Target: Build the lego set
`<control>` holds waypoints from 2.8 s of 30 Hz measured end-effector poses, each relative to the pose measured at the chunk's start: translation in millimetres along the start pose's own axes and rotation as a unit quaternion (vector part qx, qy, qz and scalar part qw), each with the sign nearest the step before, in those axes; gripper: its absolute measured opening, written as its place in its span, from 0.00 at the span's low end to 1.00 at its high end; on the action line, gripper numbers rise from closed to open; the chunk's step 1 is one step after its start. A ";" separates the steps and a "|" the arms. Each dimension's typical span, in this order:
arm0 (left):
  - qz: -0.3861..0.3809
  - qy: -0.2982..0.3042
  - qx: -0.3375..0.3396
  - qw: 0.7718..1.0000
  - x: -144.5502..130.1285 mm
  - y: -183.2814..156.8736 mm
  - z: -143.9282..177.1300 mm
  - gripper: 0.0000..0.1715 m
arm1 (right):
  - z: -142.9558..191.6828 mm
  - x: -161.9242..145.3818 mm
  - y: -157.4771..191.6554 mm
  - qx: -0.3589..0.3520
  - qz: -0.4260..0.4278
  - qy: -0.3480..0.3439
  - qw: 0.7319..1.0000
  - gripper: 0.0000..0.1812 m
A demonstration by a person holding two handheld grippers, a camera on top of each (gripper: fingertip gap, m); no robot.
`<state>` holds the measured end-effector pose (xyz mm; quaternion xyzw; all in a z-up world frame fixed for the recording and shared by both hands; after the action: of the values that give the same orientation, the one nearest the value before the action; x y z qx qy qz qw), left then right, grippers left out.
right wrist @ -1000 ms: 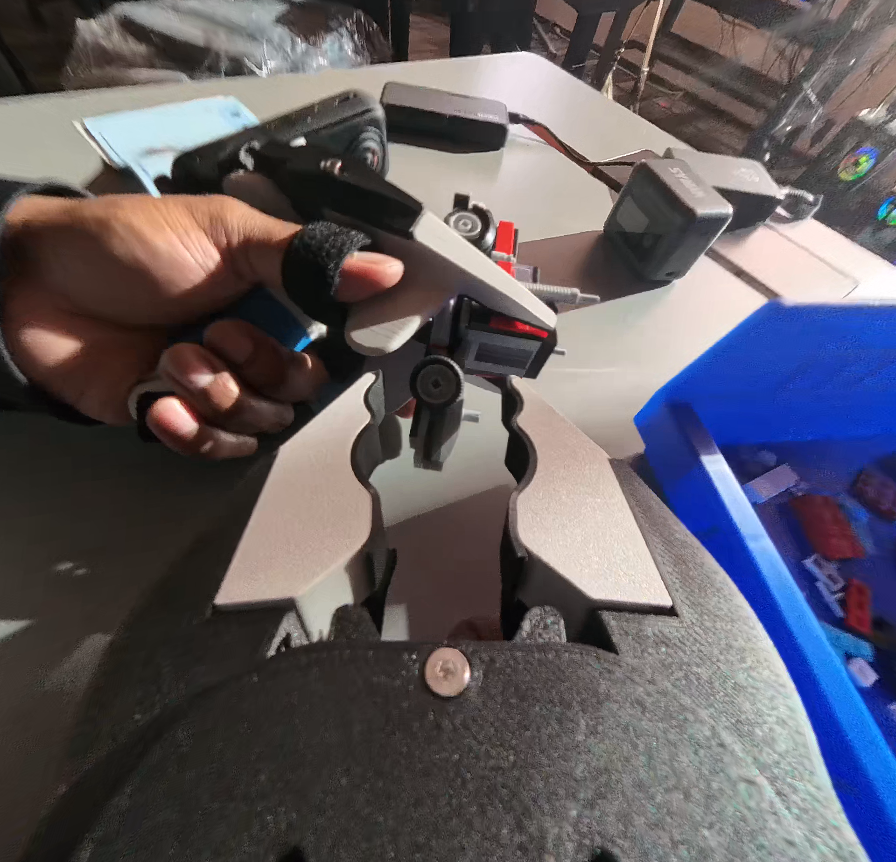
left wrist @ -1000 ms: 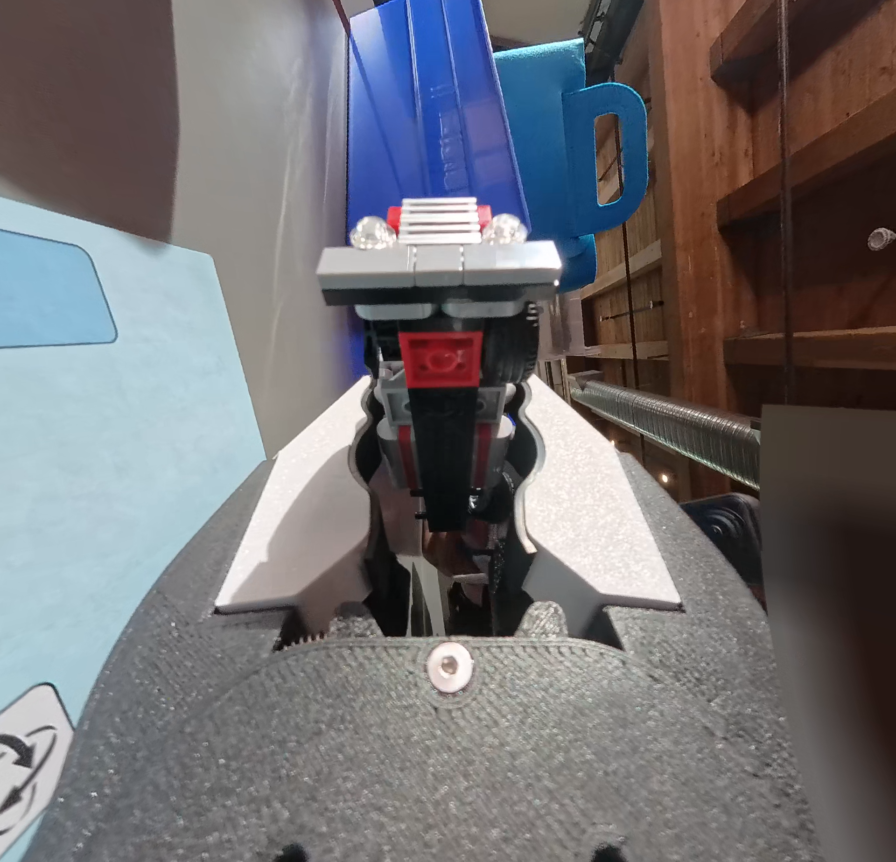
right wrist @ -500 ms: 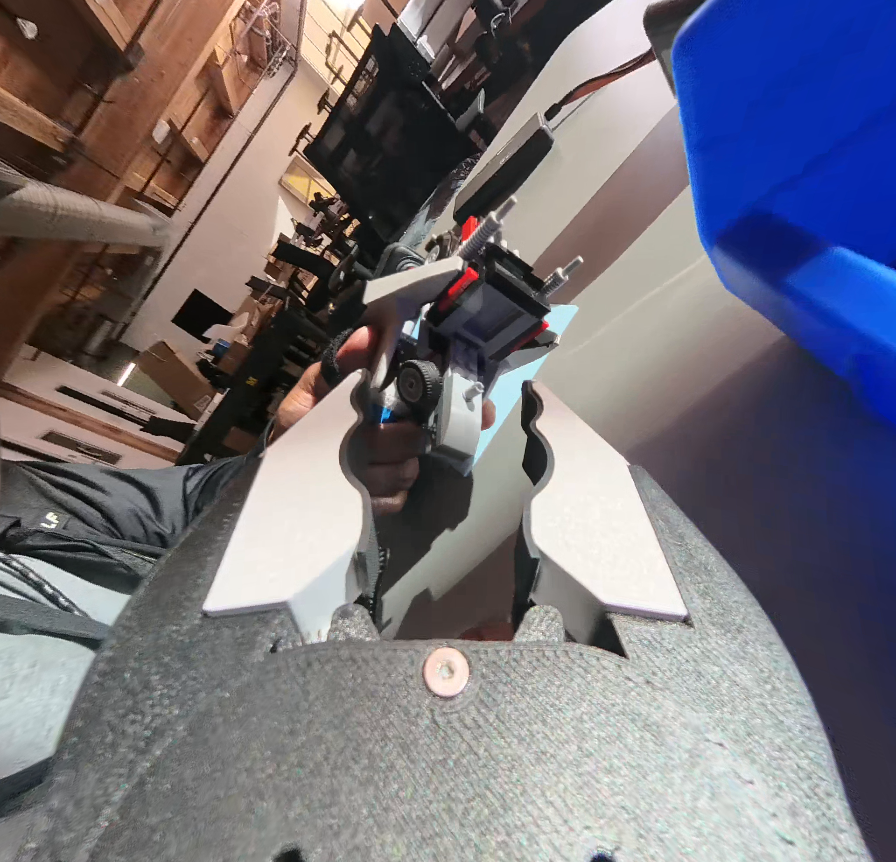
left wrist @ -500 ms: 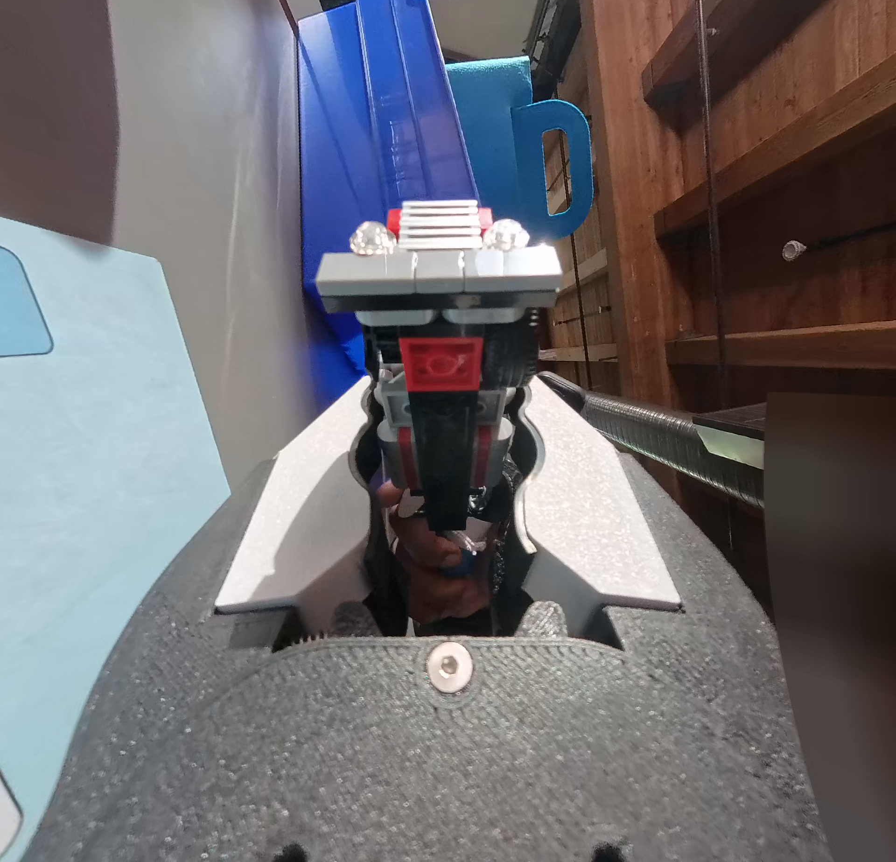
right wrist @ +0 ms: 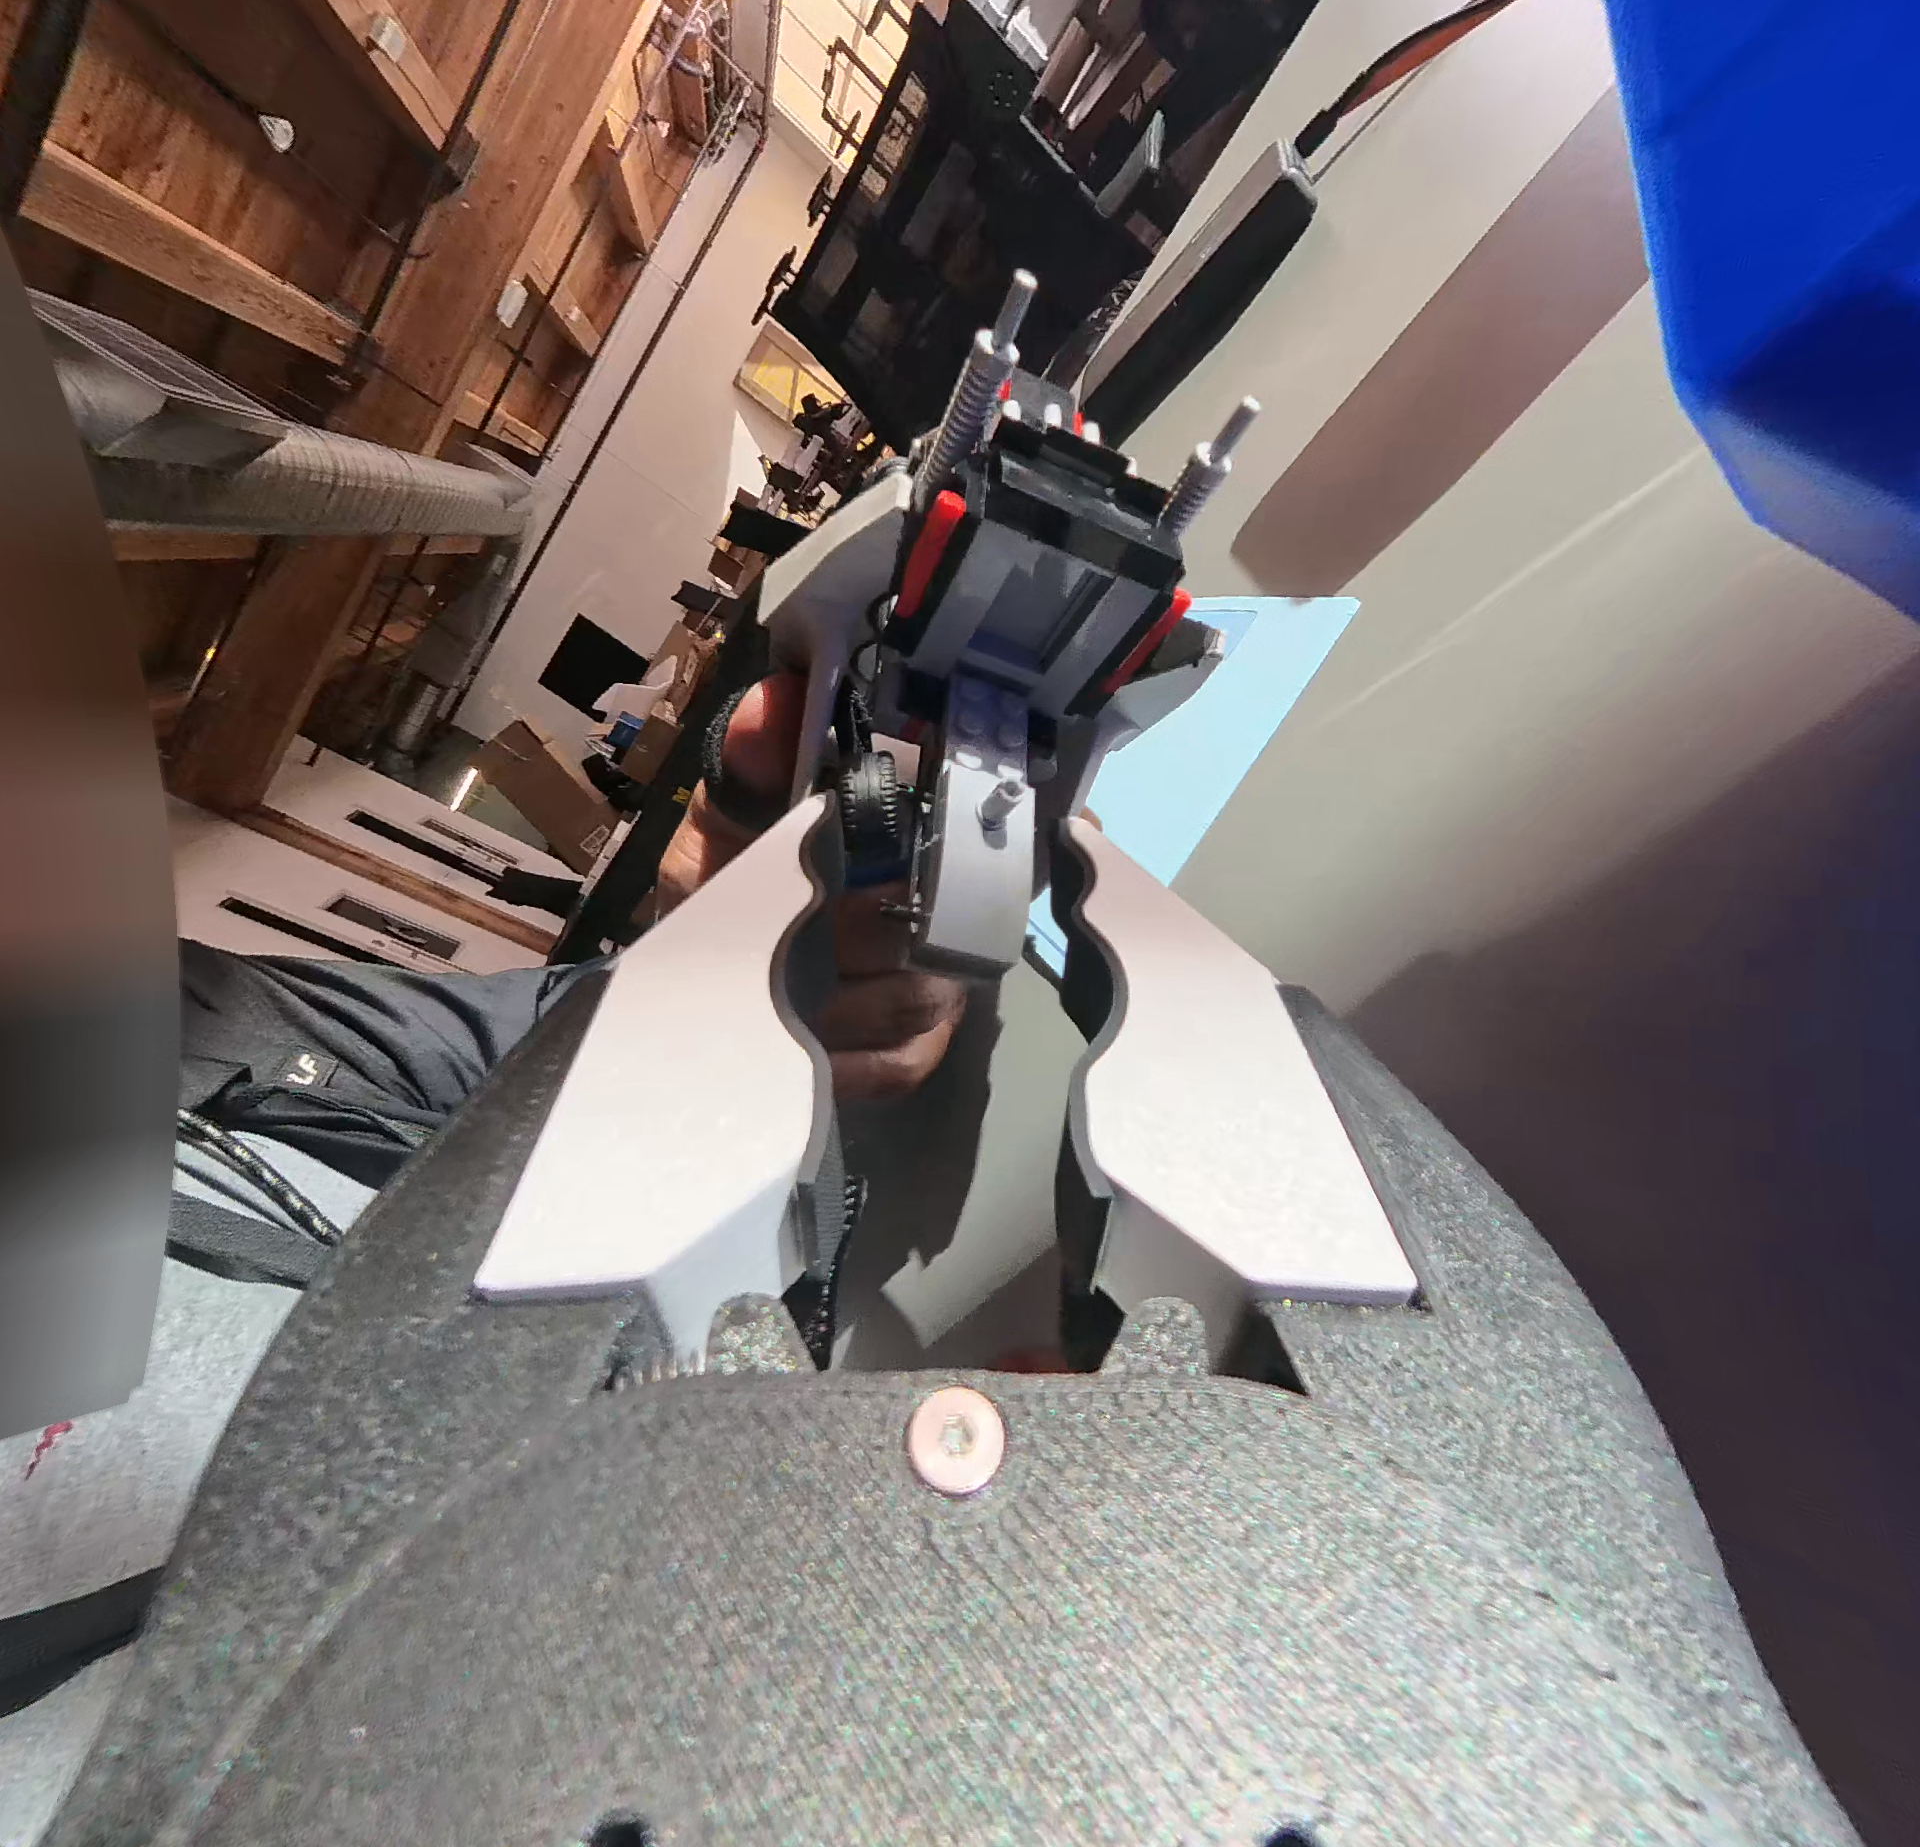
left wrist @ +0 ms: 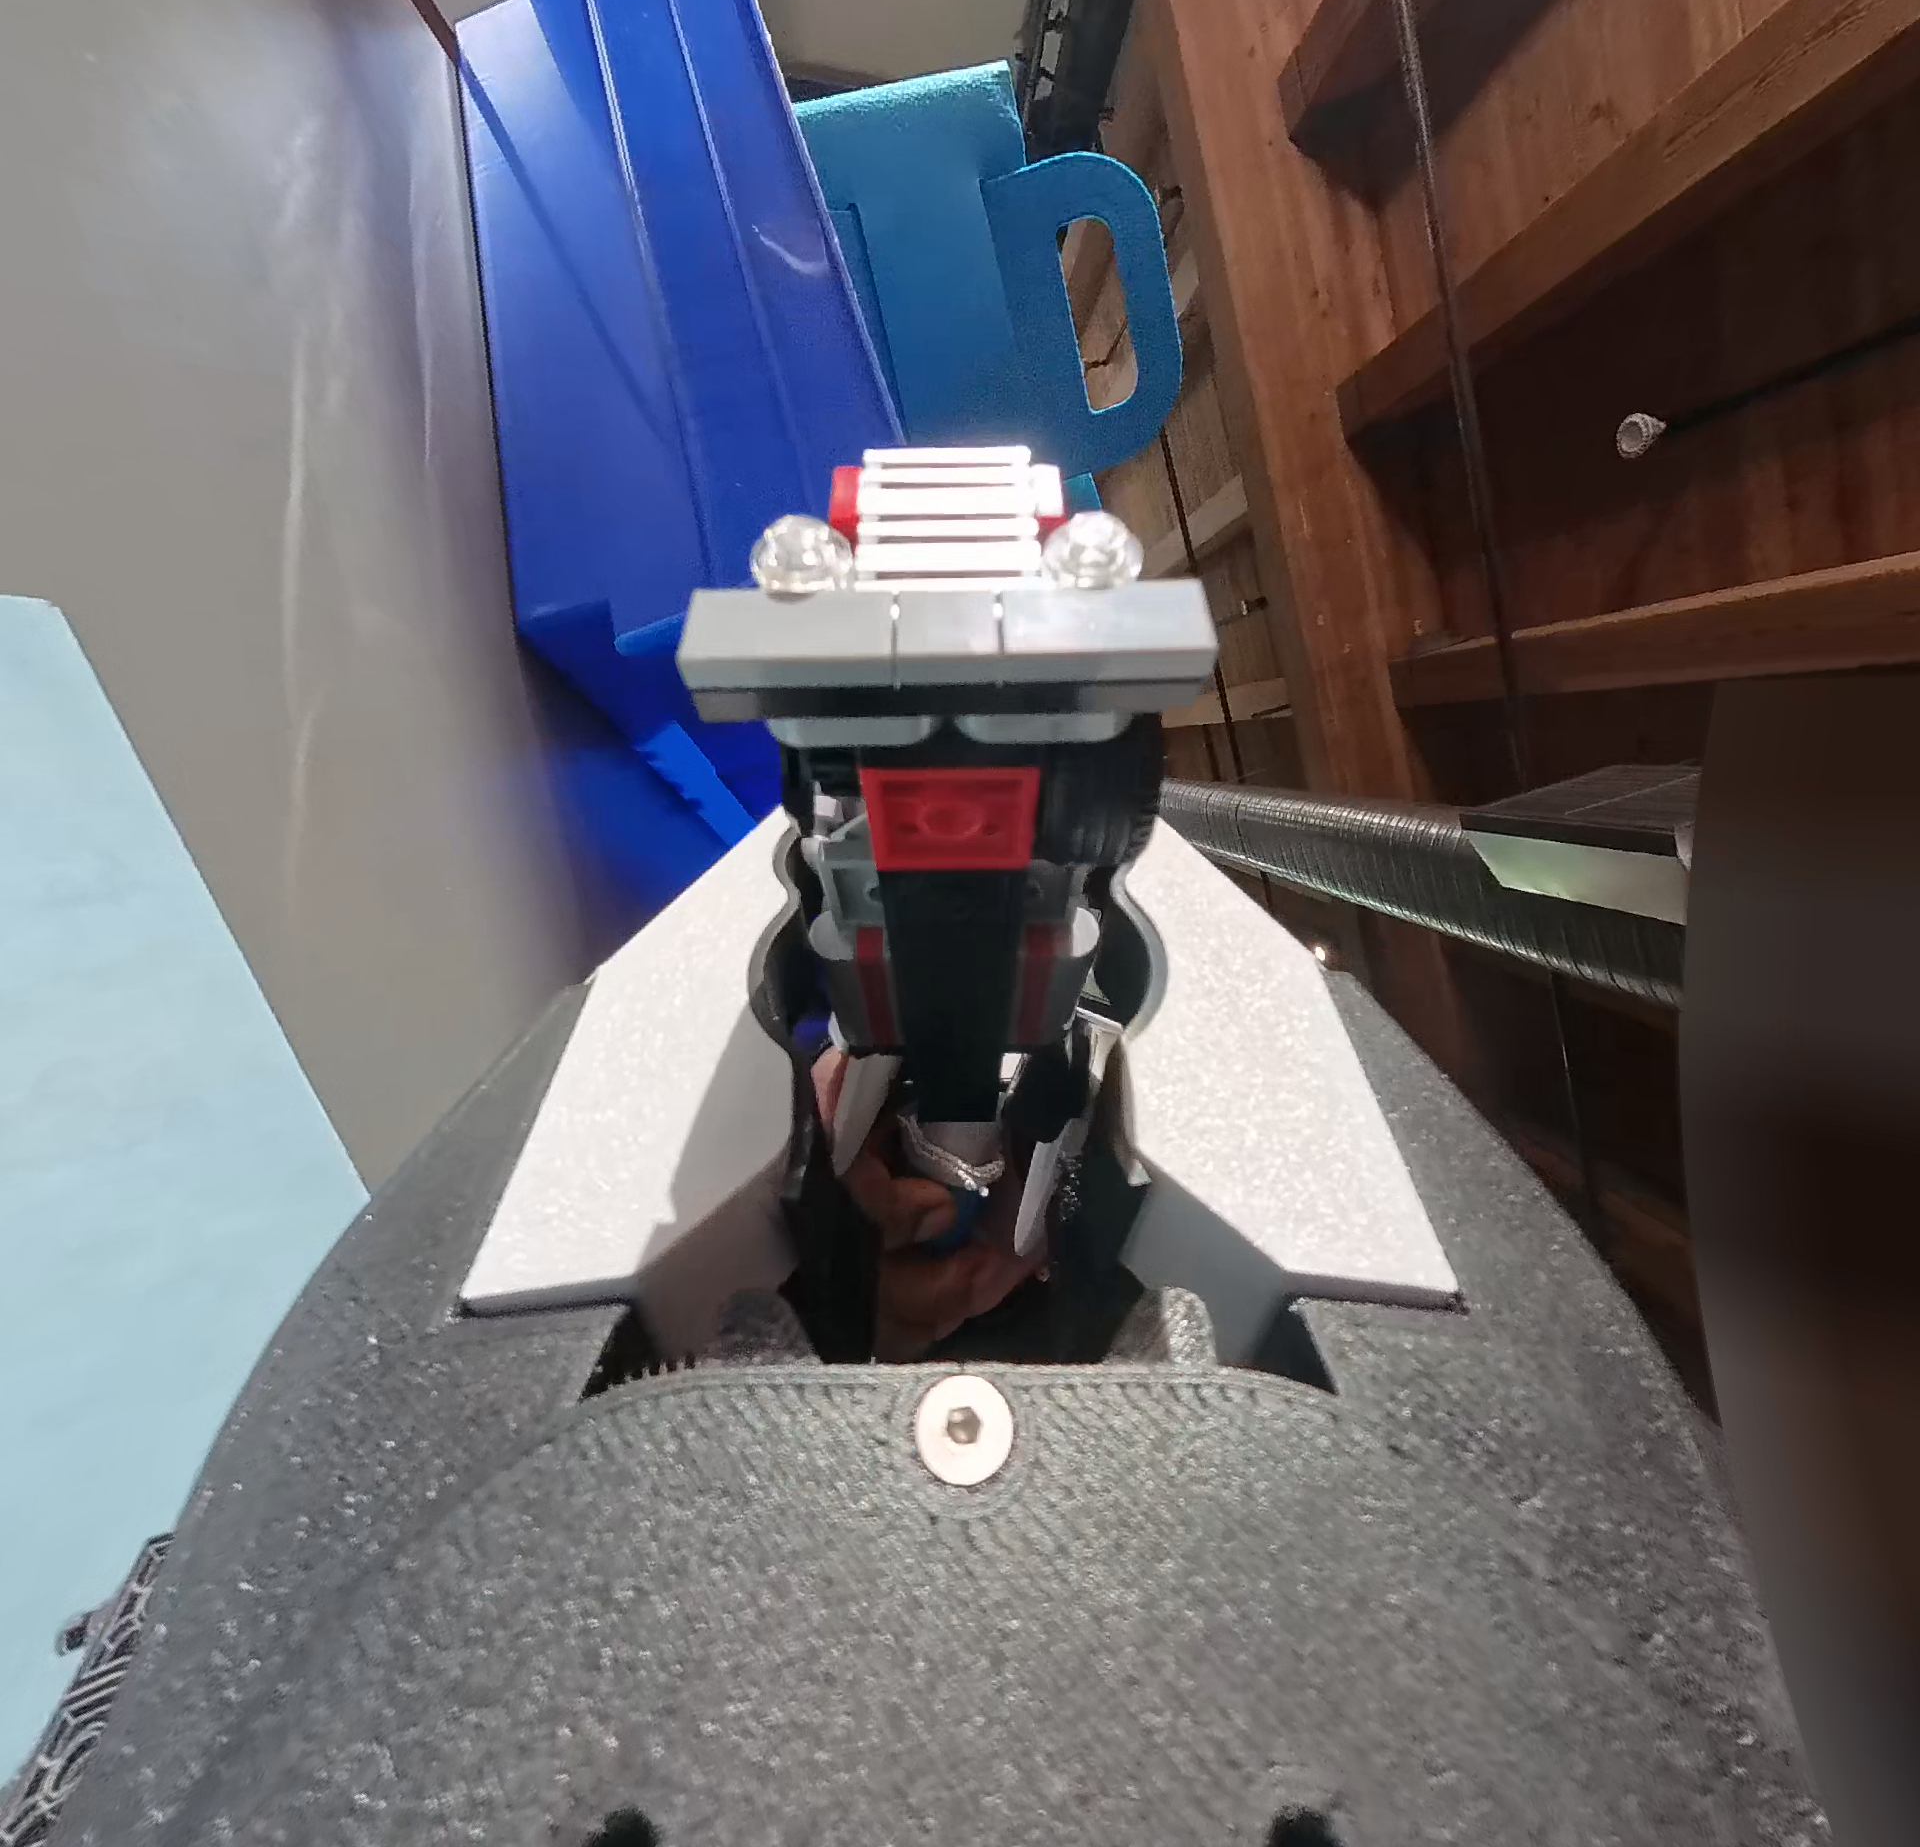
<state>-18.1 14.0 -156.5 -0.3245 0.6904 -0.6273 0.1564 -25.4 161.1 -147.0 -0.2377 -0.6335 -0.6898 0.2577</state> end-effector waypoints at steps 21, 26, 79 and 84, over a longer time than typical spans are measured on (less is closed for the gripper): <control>0.015 0.004 0.006 1.000 -1.0 4.0 -0.2 0.32 | 8.5 5.3 -5.5 -0.002 -0.027 -0.041 0.999 0.22; 0.008 0.052 0.011 0.999 -2.2 3.5 -4.3 0.32 | 14.2 8.2 -5.8 0.006 -0.029 -0.045 0.999 0.20; 0.043 0.019 0.037 0.998 0.7 15.6 1.3 0.31 | 51.2 13.4 -7.8 -0.288 0.258 0.032 0.922 0.19; 0.038 0.021 0.035 0.998 1.4 15.2 0.9 0.31 | 73.9 12.0 2.6 -0.292 0.240 -0.028 0.925 0.18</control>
<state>-22.4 12.4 -171.1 -0.2788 0.6834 -0.6511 0.1770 -32.6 233.9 -130.9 -0.4665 -0.3346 -0.7550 0.3169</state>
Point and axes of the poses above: each gripper's, where its closed fingertips meet, z back along the fingers, x out of its top, y = z × x across the jaws, the point moved 9 cm from there along z, back along the fingers, and after that the axes turned 3 degrees about z, right-handed, at the moved point
